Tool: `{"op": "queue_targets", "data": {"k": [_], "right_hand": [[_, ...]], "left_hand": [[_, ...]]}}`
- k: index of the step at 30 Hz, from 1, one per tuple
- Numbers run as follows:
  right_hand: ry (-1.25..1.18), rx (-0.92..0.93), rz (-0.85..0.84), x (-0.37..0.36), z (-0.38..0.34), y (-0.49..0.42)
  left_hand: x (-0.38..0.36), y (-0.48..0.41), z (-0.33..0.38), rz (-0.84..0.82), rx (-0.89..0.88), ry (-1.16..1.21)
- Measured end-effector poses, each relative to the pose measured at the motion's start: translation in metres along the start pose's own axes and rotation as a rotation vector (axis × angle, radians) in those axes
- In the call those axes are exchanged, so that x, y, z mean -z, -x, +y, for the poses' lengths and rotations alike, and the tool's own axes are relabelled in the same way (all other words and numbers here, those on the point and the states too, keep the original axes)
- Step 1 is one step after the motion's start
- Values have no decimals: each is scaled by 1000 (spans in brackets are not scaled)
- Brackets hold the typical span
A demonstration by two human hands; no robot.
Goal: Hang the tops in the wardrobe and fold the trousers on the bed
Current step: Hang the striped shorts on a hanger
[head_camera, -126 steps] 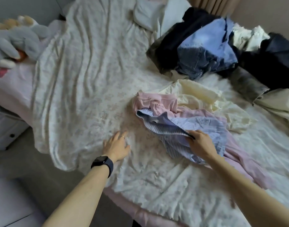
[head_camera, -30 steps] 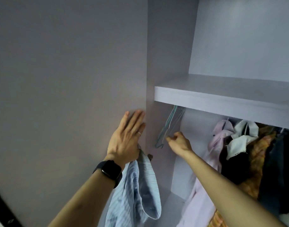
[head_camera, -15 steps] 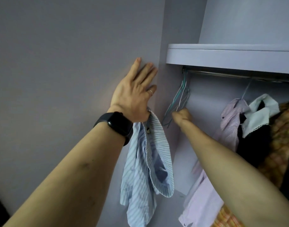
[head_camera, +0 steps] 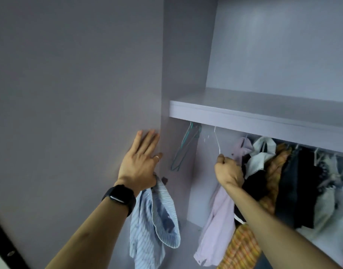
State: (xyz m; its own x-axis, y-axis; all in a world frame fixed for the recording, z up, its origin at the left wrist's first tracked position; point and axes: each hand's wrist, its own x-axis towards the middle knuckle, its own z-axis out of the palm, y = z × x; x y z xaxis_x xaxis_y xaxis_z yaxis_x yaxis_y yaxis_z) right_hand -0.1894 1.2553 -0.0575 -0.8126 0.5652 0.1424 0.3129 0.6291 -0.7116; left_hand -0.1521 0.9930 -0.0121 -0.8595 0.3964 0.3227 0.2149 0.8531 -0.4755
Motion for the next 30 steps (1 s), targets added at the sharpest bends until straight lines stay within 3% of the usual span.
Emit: {"op": "queue_targets", "data": {"k": [3, 7, 13, 17, 21, 24, 27, 30], "right_hand": [[-139, -35, -54, 38, 39, 49], [-378, -74, -146, 91, 90, 115], [-608, -201, -293, 140, 146, 182], [-759, -207, -392, 155, 175, 206], [-214, 50, -484, 150, 237, 209], [-95, 137, -590, 138, 243, 201], [-253, 77, -574, 133, 233, 188], [-554, -139, -547, 133, 218, 162]], "left_hand": [[9, 13, 11, 97, -20, 300], [28, 34, 46, -225, 69, 476], [36, 68, 121, -430, -90, 569], [37, 77, 149, -423, -46, 696], [38, 91, 177, -407, -77, 642], [40, 99, 190, -333, -169, 629], [41, 103, 206, -256, -213, 601], [35, 106, 210, -199, -270, 537]]}}
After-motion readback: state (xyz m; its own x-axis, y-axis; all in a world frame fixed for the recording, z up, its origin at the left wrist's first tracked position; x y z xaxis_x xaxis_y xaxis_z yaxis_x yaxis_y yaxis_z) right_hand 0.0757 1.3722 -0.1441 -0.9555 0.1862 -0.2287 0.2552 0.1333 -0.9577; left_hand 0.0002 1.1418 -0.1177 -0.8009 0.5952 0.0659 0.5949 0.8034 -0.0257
